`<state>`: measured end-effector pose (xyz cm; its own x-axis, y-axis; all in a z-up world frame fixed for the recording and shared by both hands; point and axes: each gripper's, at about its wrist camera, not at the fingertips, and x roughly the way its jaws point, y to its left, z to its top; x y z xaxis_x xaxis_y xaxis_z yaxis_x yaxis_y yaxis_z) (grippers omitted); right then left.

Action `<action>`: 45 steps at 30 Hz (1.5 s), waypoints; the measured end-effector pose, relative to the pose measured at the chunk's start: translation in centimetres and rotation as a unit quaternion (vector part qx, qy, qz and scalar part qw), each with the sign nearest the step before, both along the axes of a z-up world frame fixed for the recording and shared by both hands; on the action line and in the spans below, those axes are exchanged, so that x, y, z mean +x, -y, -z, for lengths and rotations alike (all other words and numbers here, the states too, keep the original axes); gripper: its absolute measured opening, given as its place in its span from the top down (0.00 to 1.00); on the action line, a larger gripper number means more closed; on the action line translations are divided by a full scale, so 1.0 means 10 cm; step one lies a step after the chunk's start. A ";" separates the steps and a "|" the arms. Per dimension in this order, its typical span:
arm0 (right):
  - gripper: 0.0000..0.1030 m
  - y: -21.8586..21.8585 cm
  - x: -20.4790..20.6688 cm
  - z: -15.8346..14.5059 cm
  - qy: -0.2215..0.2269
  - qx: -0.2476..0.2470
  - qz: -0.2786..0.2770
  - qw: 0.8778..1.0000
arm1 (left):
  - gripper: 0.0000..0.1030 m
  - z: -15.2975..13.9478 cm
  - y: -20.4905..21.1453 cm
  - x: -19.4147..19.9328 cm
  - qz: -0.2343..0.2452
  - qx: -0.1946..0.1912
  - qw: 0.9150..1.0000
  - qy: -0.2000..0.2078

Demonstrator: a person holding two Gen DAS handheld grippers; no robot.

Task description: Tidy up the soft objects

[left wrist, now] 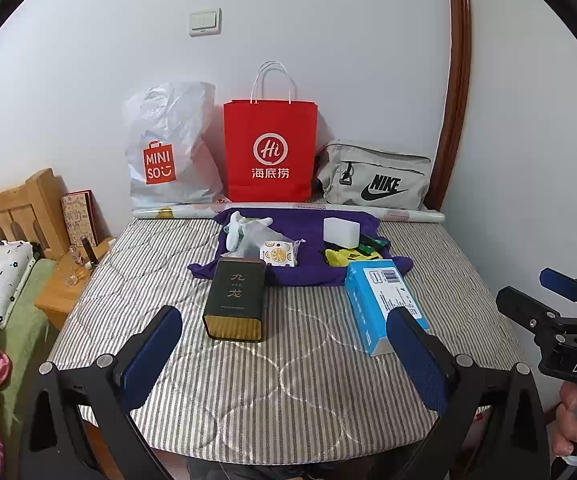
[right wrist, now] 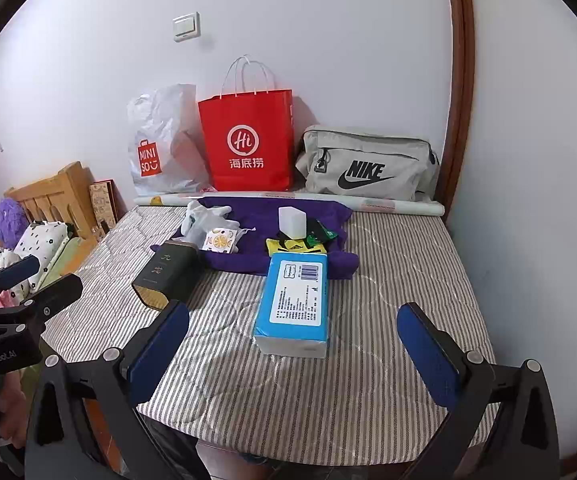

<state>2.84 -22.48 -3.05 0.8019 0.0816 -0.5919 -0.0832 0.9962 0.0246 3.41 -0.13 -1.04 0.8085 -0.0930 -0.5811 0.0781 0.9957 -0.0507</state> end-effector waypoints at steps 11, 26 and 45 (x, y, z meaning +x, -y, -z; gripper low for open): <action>0.01 0.00 -0.03 -0.02 0.001 0.008 -0.001 1.000 | 0.00 -0.01 0.00 -0.01 0.004 -0.004 1.000 -0.002; 0.01 0.00 -0.06 -0.03 0.000 0.012 -0.003 1.000 | 0.00 -0.02 0.02 -0.04 0.004 0.000 1.000 -0.002; 0.01 0.00 -0.06 -0.03 0.001 0.012 -0.002 1.000 | 0.00 -0.03 0.00 -0.06 0.007 -0.002 1.000 -0.001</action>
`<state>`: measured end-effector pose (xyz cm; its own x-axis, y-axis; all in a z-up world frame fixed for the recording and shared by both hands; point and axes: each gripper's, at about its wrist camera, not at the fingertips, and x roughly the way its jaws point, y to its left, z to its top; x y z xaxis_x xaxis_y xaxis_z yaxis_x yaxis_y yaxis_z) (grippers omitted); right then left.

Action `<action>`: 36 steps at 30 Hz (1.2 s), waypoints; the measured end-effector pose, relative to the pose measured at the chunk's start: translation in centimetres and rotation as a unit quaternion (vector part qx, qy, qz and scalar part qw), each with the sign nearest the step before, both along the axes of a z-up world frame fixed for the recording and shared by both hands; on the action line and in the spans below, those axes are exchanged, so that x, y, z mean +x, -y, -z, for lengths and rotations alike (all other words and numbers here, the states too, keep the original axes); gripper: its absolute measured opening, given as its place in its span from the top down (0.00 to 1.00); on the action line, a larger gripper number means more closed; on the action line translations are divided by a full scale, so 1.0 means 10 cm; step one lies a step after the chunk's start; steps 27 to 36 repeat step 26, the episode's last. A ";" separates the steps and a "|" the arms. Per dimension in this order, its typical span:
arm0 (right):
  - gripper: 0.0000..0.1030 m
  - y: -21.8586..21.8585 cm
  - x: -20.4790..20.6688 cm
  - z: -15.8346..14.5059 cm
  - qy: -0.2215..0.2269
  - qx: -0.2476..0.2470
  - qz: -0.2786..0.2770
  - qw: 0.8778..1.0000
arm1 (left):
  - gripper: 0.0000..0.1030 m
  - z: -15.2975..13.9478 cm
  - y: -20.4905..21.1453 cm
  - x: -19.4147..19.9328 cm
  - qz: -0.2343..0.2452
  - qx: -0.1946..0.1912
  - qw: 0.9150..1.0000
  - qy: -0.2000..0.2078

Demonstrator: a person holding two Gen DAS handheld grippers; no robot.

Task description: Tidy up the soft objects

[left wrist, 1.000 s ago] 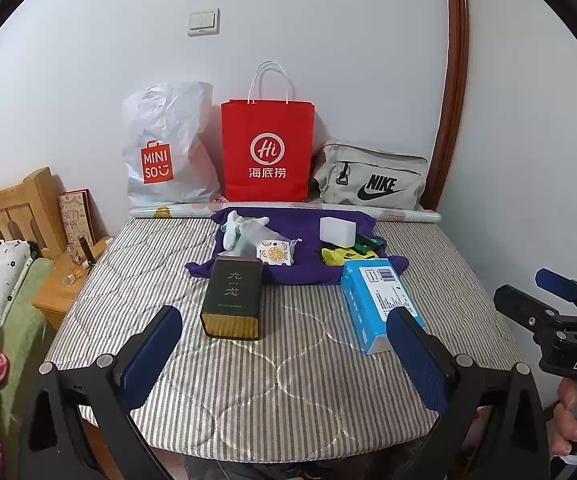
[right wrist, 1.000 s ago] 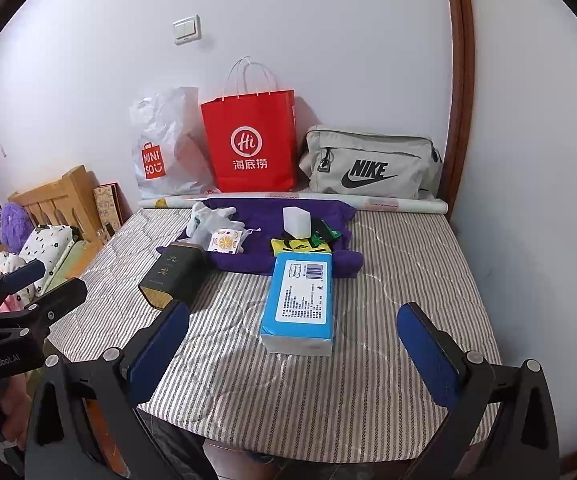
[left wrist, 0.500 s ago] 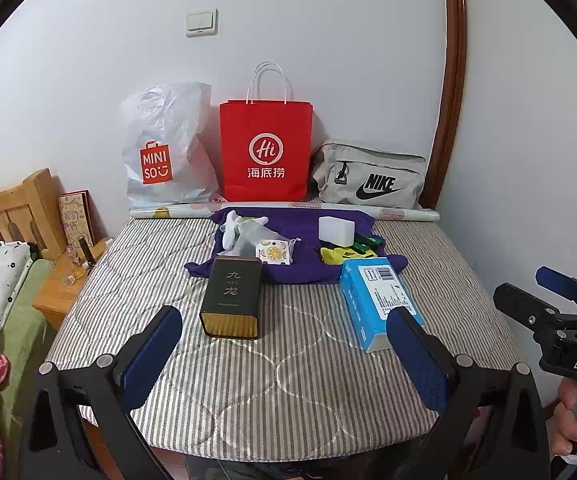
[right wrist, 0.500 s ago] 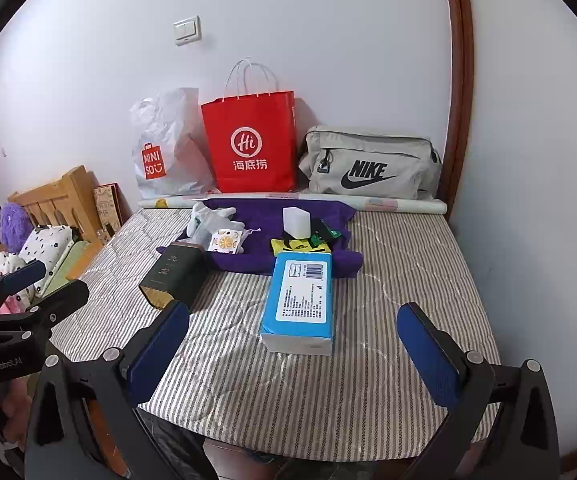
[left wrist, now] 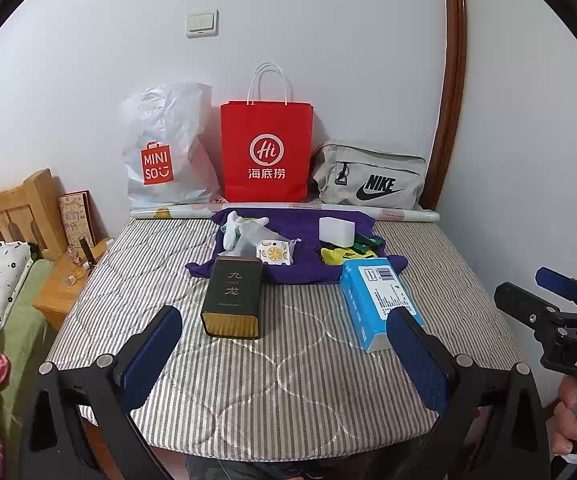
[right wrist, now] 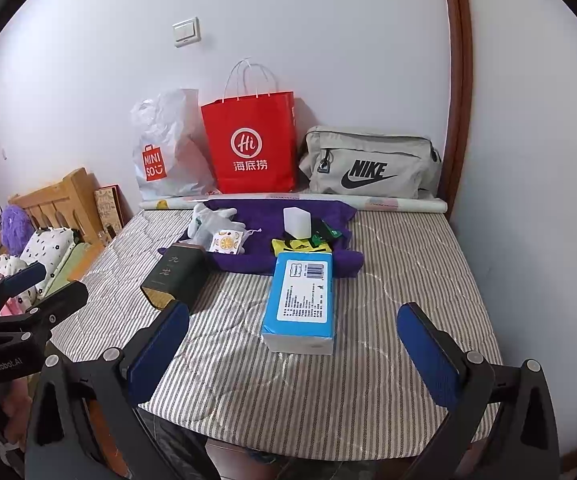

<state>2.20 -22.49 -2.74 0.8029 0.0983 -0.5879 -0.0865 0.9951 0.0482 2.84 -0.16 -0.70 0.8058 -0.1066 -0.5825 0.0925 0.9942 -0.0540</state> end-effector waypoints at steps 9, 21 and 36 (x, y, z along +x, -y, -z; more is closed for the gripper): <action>0.01 0.00 0.00 0.00 0.000 0.000 0.000 1.000 | 0.00 0.00 0.01 -0.01 0.000 0.001 1.000 0.000; 0.01 0.00 0.00 0.00 0.000 0.001 0.000 1.000 | 0.00 -0.01 0.01 -0.02 0.002 -0.001 1.000 0.002; 0.01 -0.01 -0.02 -0.01 0.001 -0.001 0.000 1.000 | 0.00 -0.01 0.01 -0.02 0.004 0.000 1.000 0.004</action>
